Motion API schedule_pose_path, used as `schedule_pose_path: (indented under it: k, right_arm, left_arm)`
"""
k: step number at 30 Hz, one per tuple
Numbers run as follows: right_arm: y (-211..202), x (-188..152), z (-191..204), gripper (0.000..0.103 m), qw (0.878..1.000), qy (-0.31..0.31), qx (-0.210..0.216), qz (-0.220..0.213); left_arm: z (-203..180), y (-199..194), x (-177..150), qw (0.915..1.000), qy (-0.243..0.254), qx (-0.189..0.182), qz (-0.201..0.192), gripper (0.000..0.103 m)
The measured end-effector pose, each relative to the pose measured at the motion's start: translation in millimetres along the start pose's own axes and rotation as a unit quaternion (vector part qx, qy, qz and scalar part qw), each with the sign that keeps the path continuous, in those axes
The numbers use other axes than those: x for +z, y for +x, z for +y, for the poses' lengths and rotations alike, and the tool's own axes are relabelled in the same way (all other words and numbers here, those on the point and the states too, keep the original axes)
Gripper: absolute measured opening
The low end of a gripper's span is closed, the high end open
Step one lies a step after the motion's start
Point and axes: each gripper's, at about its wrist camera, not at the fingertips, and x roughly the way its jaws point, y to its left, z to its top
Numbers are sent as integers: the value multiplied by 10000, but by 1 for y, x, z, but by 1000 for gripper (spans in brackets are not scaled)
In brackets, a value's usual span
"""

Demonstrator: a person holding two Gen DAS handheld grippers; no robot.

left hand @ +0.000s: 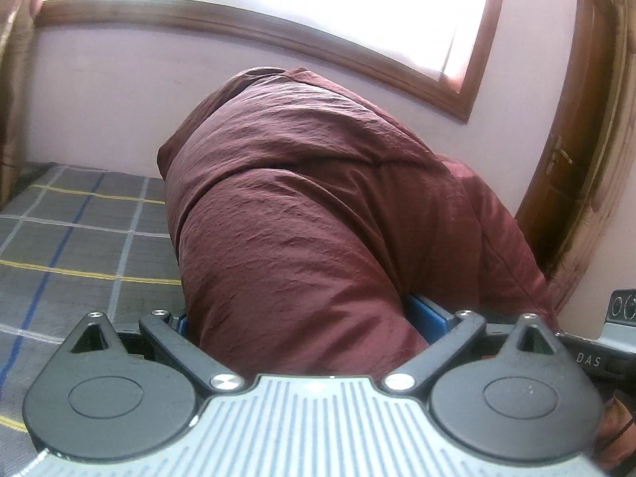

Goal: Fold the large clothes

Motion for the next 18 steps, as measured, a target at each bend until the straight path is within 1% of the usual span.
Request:
schedule_pose_path:
  k: [7,18]
  right_arm:
    - [-9,-10,10,51,10000,-35,77,10]
    - [-2,-18,21,51,9999,-75,107,104]
  left_arm:
    - [9,-19,-9,9999,-17,81,-56,97]
    - [18,-26,-14,9997,-68,216,-72,97]
